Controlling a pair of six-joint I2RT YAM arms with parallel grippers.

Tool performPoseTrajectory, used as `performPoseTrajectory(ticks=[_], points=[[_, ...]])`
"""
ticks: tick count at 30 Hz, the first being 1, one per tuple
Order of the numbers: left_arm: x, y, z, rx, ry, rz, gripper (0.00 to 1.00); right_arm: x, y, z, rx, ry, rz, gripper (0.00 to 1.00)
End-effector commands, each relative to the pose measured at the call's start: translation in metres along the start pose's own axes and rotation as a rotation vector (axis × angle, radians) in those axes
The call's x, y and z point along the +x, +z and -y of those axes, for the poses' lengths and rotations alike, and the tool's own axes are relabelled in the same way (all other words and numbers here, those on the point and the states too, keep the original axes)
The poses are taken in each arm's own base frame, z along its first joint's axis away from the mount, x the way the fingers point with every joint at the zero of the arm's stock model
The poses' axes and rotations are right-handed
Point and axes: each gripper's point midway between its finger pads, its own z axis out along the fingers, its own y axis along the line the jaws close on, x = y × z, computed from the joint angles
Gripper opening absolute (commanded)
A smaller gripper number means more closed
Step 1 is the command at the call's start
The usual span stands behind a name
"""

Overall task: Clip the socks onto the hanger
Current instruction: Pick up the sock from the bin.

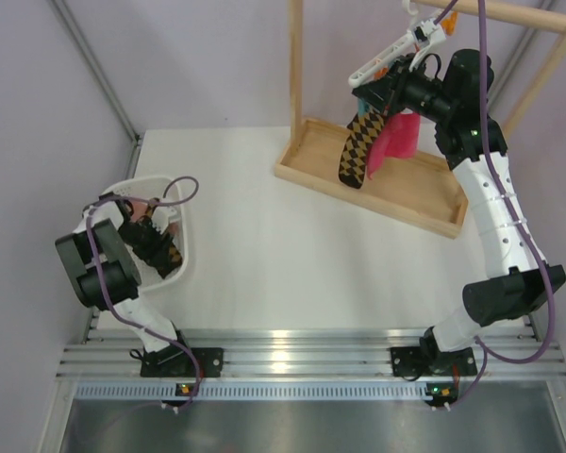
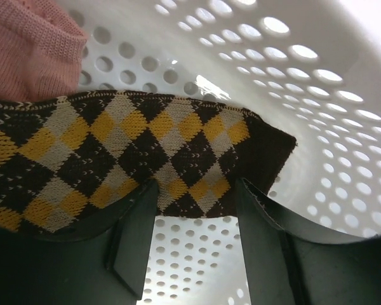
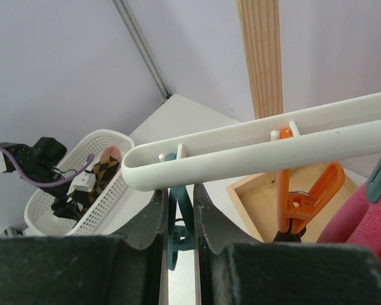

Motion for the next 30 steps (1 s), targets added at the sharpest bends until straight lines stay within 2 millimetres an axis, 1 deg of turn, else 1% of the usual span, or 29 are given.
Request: performPoseTrajectory(ticks=[1, 2, 4, 5, 6, 7, 11, 12, 13, 16, 18, 19, 20, 21, 22, 23, 24, 26, 28, 29, 30], points=[[-0.011, 0.007, -0.031, -0.141, 0.033, 0.053, 0.58, 0.001, 0.0, 0.004, 0.036, 0.004, 0.001, 0.0], [-0.009, 0.009, -0.032, -0.146, 0.029, 0.05, 0.57, 0.002, 0.001, 0.004, 0.038, 0.004, 0.0, 0.0], [-0.004, 0.016, -0.031, -0.135, 0.027, 0.035, 0.52, 0.001, 0.0, 0.005, 0.039, 0.001, 0.0, 0.0], [-0.002, 0.017, -0.032, -0.135, 0.032, 0.03, 0.47, 0.001, 0.0, 0.006, 0.042, 0.001, 0.0, 0.0], [0.001, 0.02, -0.028, -0.126, 0.038, 0.022, 0.41, 0.002, 0.0, 0.006, 0.044, 0.0, -0.001, 0.0], [0.002, 0.02, -0.028, -0.13, 0.046, 0.022, 0.38, 0.001, 0.0, 0.005, 0.044, 0.0, -0.001, 0.0], [0.007, 0.021, -0.02, -0.126, 0.081, 0.014, 0.32, 0.002, 0.0, 0.007, 0.049, -0.002, -0.001, 0.0], [0.007, 0.021, -0.019, -0.127, 0.086, 0.013, 0.28, 0.003, 0.0, 0.008, 0.052, 0.0, -0.004, 0.0], [0.008, 0.02, -0.018, -0.13, 0.087, 0.012, 0.2, 0.003, 0.0, 0.007, 0.05, 0.002, -0.005, 0.0], [0.008, 0.018, -0.012, -0.124, 0.081, 0.017, 0.02, 0.003, 0.0, 0.006, 0.049, 0.0, -0.002, 0.0], [0.002, 0.012, -0.012, -0.136, 0.049, 0.043, 0.0, 0.002, -0.001, 0.007, 0.052, -0.002, 0.0, 0.0], [0.0, 0.007, -0.005, -0.12, 0.009, 0.05, 0.0, 0.002, -0.001, 0.006, 0.051, -0.002, -0.001, 0.0], [-0.013, -0.004, -0.007, -0.125, 0.002, 0.092, 0.0, 0.002, -0.001, 0.006, 0.049, -0.002, -0.001, 0.0], [-0.019, -0.011, -0.004, -0.115, -0.022, 0.113, 0.0, 0.001, -0.002, 0.006, 0.051, -0.002, 0.002, 0.0], [-0.024, -0.022, 0.005, -0.094, -0.073, 0.128, 0.0, 0.0, -0.002, 0.005, 0.048, -0.004, 0.004, 0.0], [-0.043, -0.038, 0.003, -0.099, -0.072, 0.189, 0.0, 0.0, -0.002, 0.004, 0.046, -0.004, 0.006, 0.0], [-0.052, -0.049, 0.005, -0.096, -0.085, 0.217, 0.0, -0.001, -0.002, 0.004, 0.044, -0.002, 0.007, 0.0], [-0.077, -0.084, 0.011, -0.113, -0.11, 0.296, 0.0, -0.002, -0.001, 0.003, 0.041, 0.002, 0.013, 0.0], [-0.099, -0.108, 0.02, -0.113, -0.139, 0.376, 0.0, -0.002, 0.0, 0.004, 0.037, 0.005, 0.015, 0.0], [-0.111, -0.126, 0.023, -0.125, -0.133, 0.404, 0.0, -0.004, 0.0, 0.002, 0.033, 0.011, 0.021, 0.0], [-0.118, -0.135, 0.026, -0.123, -0.135, 0.429, 0.0, -0.005, 0.001, 0.003, 0.033, 0.011, 0.023, 0.0]])
